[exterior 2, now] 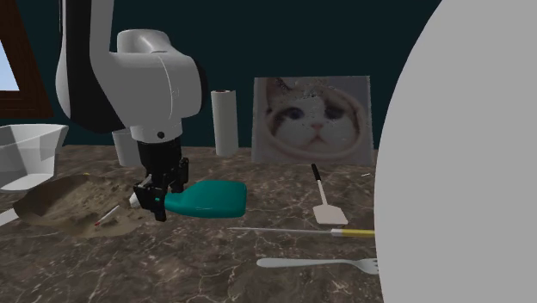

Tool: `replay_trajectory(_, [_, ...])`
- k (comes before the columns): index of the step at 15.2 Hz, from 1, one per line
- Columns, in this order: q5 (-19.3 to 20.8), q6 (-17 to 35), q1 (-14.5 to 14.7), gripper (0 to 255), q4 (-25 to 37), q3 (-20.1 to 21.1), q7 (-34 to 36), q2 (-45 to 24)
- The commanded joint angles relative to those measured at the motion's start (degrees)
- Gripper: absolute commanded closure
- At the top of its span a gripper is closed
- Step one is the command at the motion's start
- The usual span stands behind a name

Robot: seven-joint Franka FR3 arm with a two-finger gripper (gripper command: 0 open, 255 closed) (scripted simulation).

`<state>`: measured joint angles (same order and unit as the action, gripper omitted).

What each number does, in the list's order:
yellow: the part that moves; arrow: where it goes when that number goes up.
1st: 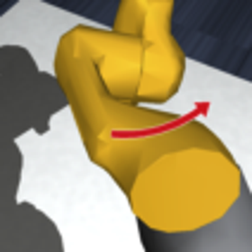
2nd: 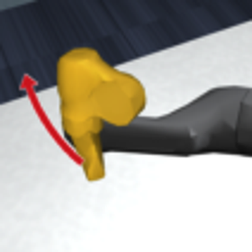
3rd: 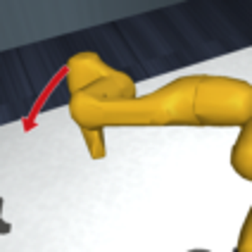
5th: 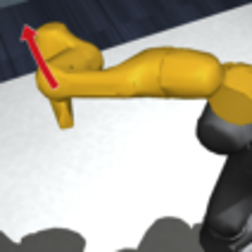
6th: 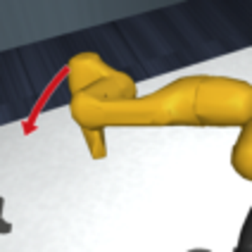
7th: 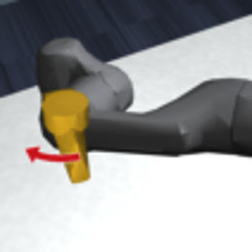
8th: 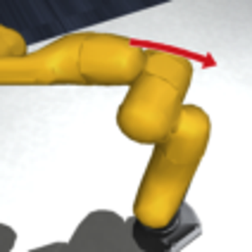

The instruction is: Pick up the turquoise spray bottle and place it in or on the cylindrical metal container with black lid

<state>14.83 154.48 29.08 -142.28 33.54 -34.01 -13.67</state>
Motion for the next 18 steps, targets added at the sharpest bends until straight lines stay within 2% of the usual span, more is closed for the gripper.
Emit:
replay_trajectory(1, [0.1,0.2,-0.1,255,0.0,-0.3,0.0,-0.3])
replay_trajectory(2, [0.1,0.1,0.0,255,0.0,-0.2,0.1,-0.3])
replay_trajectory(10, [-9.2,-5.4,-3.2,255,-0.1,4.4,-6.4,7.0])
replay_trajectory(18, [-17.2,-11.8,-3.9,255,0.8,5.9,-12.0,14.0])
